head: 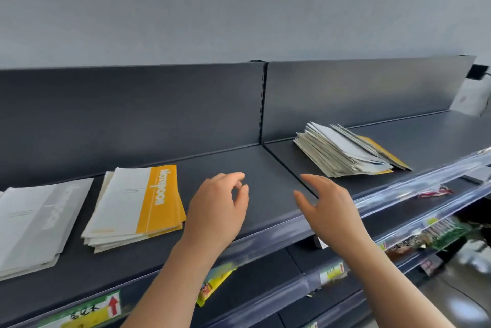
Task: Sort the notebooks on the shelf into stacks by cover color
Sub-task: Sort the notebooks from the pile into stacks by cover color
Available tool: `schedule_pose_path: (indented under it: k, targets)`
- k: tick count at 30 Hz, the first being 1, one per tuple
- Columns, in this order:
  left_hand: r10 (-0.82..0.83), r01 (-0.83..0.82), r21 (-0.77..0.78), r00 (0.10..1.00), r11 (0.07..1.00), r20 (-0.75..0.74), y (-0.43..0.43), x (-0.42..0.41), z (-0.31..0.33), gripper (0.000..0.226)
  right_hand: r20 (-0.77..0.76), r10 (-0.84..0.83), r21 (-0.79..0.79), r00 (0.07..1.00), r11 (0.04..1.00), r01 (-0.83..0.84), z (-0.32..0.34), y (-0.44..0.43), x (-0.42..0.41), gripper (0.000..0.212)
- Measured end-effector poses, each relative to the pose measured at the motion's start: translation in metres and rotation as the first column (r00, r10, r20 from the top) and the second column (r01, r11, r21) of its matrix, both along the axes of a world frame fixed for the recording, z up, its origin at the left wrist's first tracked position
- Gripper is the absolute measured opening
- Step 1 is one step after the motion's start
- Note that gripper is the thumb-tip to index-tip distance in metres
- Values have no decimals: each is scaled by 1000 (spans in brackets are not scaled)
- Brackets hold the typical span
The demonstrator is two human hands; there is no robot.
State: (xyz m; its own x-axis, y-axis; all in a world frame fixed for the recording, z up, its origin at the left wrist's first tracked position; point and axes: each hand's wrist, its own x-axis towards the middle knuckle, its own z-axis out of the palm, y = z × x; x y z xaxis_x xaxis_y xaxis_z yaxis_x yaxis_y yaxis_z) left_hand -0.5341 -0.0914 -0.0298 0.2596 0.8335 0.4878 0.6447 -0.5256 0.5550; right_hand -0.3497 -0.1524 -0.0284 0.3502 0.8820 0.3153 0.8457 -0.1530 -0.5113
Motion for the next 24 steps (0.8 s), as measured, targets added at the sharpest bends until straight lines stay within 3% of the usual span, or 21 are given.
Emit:
schedule_pose_path:
  k: [15, 24]
  targets:
    - [-227, 227, 8, 973, 974, -46, 82, 186, 24, 28, -50, -213, 57, 976, 975, 216, 17, 56, 182, 40]
    - [-255, 252, -50, 964, 966, -79, 99, 302, 28, 30, -128, -241, -119, 962, 967, 227, -13, 97, 327, 37]
